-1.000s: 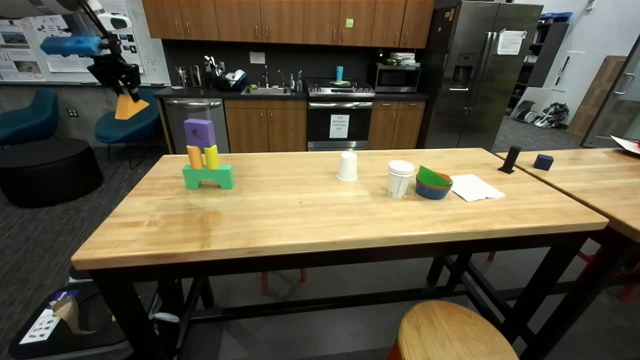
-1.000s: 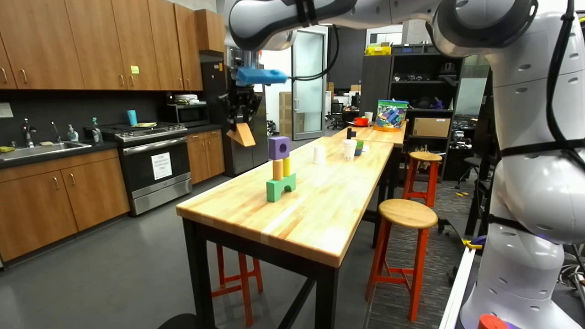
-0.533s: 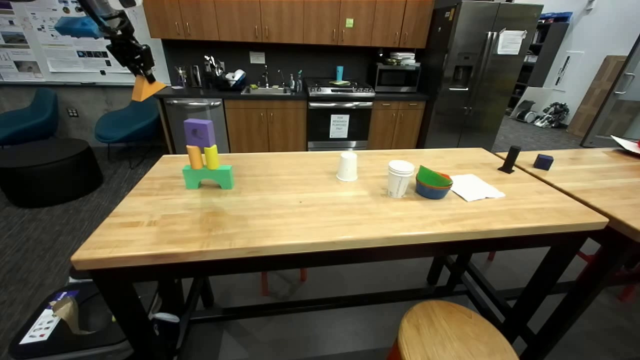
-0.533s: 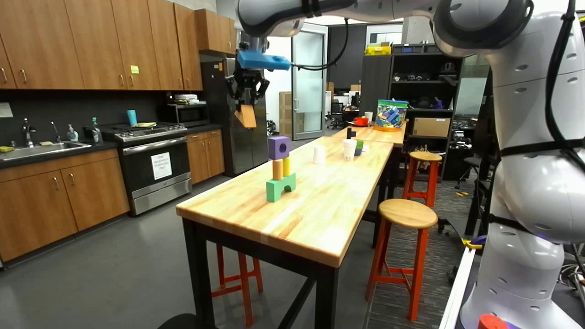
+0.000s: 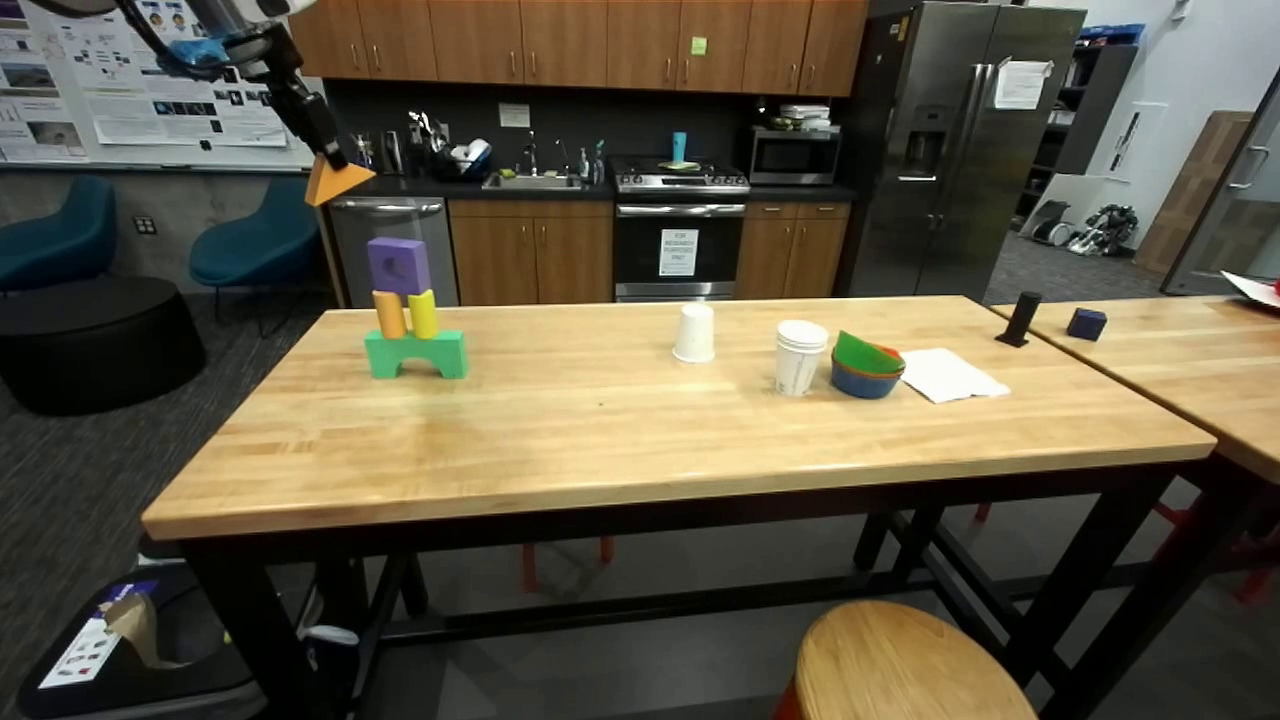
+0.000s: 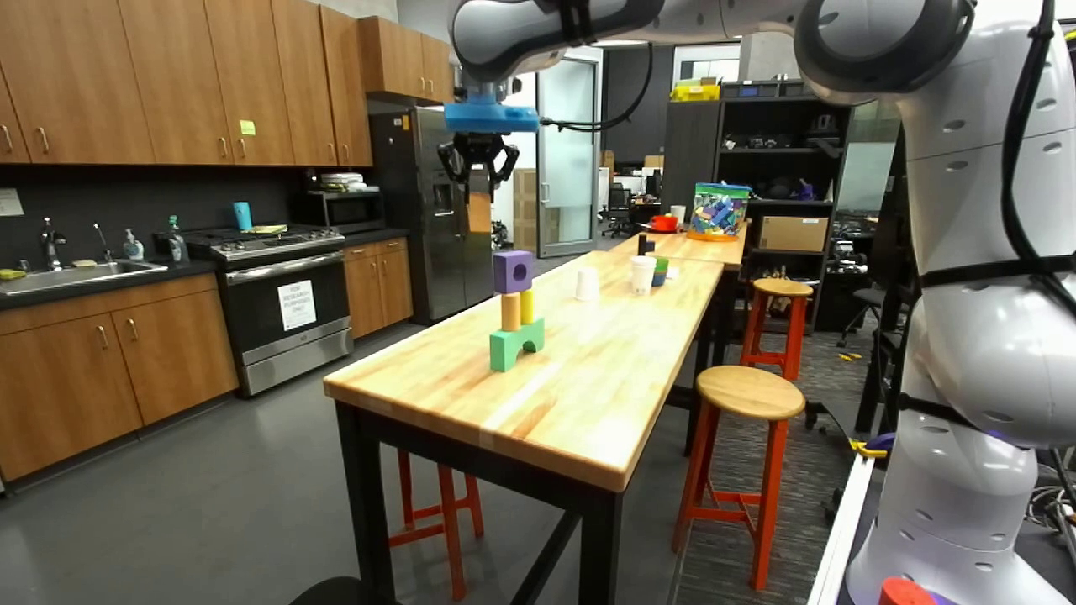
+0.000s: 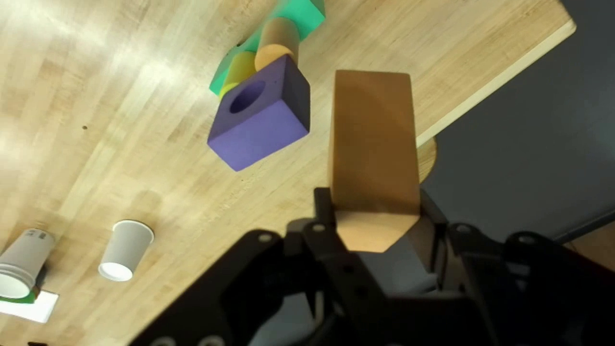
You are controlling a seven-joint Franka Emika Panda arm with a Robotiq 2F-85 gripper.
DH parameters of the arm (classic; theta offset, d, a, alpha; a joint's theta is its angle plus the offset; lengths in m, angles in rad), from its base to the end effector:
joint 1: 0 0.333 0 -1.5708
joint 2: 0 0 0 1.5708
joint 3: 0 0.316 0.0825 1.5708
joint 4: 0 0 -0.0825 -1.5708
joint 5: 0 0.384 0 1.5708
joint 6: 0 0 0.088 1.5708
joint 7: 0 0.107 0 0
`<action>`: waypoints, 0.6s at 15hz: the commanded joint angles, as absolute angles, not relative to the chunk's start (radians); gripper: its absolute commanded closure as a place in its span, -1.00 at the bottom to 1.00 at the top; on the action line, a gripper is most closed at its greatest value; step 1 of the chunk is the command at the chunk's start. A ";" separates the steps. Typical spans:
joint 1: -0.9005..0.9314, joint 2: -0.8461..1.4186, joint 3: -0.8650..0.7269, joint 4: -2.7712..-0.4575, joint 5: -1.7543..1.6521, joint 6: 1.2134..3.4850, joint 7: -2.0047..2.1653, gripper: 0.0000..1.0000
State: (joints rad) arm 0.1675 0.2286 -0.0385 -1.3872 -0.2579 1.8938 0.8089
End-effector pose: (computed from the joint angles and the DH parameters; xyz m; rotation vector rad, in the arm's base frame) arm 0.6499 0.0685 0.6112 2.8355 -0.9236 0.5517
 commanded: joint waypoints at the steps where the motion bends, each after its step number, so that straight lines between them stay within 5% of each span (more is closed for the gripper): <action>1: 0.175 0.214 -0.049 -1.397 -0.272 1.876 0.914 0.68; 5: 0.168 0.205 -0.043 -1.407 -0.254 1.892 0.909 0.68; 6: 0.168 0.229 -0.043 -1.388 -0.258 1.891 0.905 0.18; 9: 0.168 0.228 -0.043 -1.388 -0.258 1.891 0.905 0.18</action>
